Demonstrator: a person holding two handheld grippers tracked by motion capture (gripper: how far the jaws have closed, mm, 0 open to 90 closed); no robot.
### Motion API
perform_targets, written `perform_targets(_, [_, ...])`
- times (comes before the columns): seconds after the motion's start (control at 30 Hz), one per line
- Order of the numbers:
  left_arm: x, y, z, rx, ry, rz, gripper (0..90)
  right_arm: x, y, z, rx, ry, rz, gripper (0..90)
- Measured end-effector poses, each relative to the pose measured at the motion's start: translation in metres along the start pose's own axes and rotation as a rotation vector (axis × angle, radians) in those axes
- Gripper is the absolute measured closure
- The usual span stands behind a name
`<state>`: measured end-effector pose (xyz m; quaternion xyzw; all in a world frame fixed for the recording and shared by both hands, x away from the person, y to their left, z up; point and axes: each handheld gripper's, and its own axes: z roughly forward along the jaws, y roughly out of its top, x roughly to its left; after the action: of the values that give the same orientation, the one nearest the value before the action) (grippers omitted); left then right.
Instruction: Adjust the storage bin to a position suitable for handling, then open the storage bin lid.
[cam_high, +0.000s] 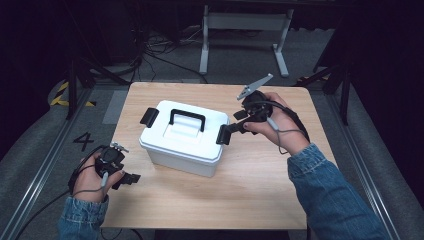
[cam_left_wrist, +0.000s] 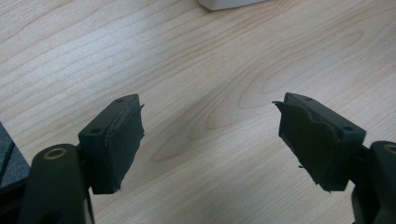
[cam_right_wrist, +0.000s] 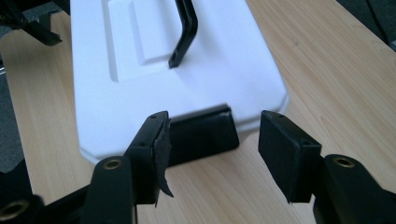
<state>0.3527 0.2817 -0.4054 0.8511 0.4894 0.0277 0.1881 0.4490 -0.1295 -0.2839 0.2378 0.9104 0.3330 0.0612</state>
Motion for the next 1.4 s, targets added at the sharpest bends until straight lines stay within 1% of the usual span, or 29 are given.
perform_targets(0.07, [0.000, 0.000, 0.000, 0.001, -0.001, -0.001, 22.3, 0.000, 0.009, 0.007, 0.001, 0.013, -0.002, 44.5])
perform_targets(0.13, [0.001, 0.000, 0.000, 0.001, 0.001, 0.005, 22.3, 0.000, 0.012, 0.011, 0.001, 0.014, -0.010, 44.6])
perform_targets(0.2, [0.002, 0.000, 0.000, 0.000, -0.001, 0.004, 22.3, 0.000, 0.018, 0.016, -0.002, 0.033, -0.001, 44.7])
perform_targets(0.27, [0.002, 0.001, 0.000, 0.000, -0.004, 0.001, 22.3, 0.000, 0.024, 0.021, 0.001, 0.035, -0.011, 44.6])
perform_targets(0.33, [0.002, 0.001, 0.000, 0.000, -0.003, 0.001, 22.3, 0.001, 0.026, 0.023, 0.004, 0.035, -0.019, 44.3])
perform_targets(0.37, [0.002, 0.001, 0.001, 0.001, -0.006, -0.001, 22.3, 0.001, 0.028, 0.026, 0.009, 0.038, -0.027, 44.4])
perform_targets(0.47, [0.002, 0.002, 0.002, 0.003, -0.009, 0.003, 22.3, 0.003, 0.035, 0.038, 0.029, 0.047, -0.030, 44.3])
perform_targets(0.57, [0.002, 0.003, 0.003, 0.006, -0.008, 0.011, 22.2, 0.003, 0.040, 0.049, 0.033, 0.053, -0.030, 44.5])
perform_targets(0.67, [0.002, 0.004, 0.004, 0.007, -0.015, 0.005, 22.1, 0.003, 0.045, 0.059, 0.037, 0.064, -0.024, 45.9])
perform_targets(0.7, [0.002, 0.004, 0.004, 0.004, -0.014, 0.007, 22.1, 0.003, 0.046, 0.063, 0.035, 0.063, -0.024, 47.6])
perform_targets(0.77, [0.002, 0.005, 0.004, 0.006, -0.020, 0.010, 22.0, 0.006, 0.050, 0.069, 0.033, 0.051, -0.043, 51.9])
perform_targets(0.83, [0.003, 0.006, 0.005, 0.002, -0.020, 0.011, 22.0, 0.009, 0.054, 0.076, 0.047, 0.053, -0.053, 58.6])
perform_targets(0.87, [0.003, 0.006, 0.005, 0.002, -0.020, 0.011, 22.0, 0.009, 0.054, 0.076, 0.047, 0.053, -0.053, 58.6])
perform_targets(0.9, [0.003, 0.007, 0.005, 0.006, -0.026, 0.008, 22.0, 0.010, 0.055, 0.079, 0.053, 0.054, -0.056, 60.8])
perform_targets(0.97, [0.003, 0.009, 0.005, 0.001, -0.025, 0.020, 22.0, 0.011, 0.057, 0.083, 0.067, 0.049, -0.059, 67.5])
perform_targets(1.03, [0.003, 0.011, 0.006, 0.005, -0.026, 0.024, 22.0, 0.013, 0.058, 0.086, 0.075, 0.045, -0.078, 73.6])
perform_targets(1.07, [0.003, 0.011, 0.006, 0.004, -0.027, 0.026, 22.0, 0.015, 0.058, 0.087, 0.082, 0.041, -0.101, 76.0])
perform_targets(1.1, [0.003, 0.012, 0.006, 0.004, -0.029, 0.026, 21.9, 0.016, 0.059, 0.087, 0.083, 0.047, -0.105, 79.1])
perform_targets(1.13, [0.003, 0.013, 0.007, 0.004, -0.028, 0.024, 22.0, 0.018, 0.059, 0.088, 0.089, 0.067, -0.112, 82.0])
perform_targets(1.23, [0.002, 0.014, 0.007, 0.006, -0.029, 0.029, 21.9, 0.020, 0.060, 0.089, 0.101, 0.073, -0.134, 83.6])
perform_targets(1.4, [0.002, 0.013, 0.006, 0.008, -0.025, 0.024, 21.9, 0.020, 0.060, 0.088, 0.096, 0.088, -0.136, 84.1])
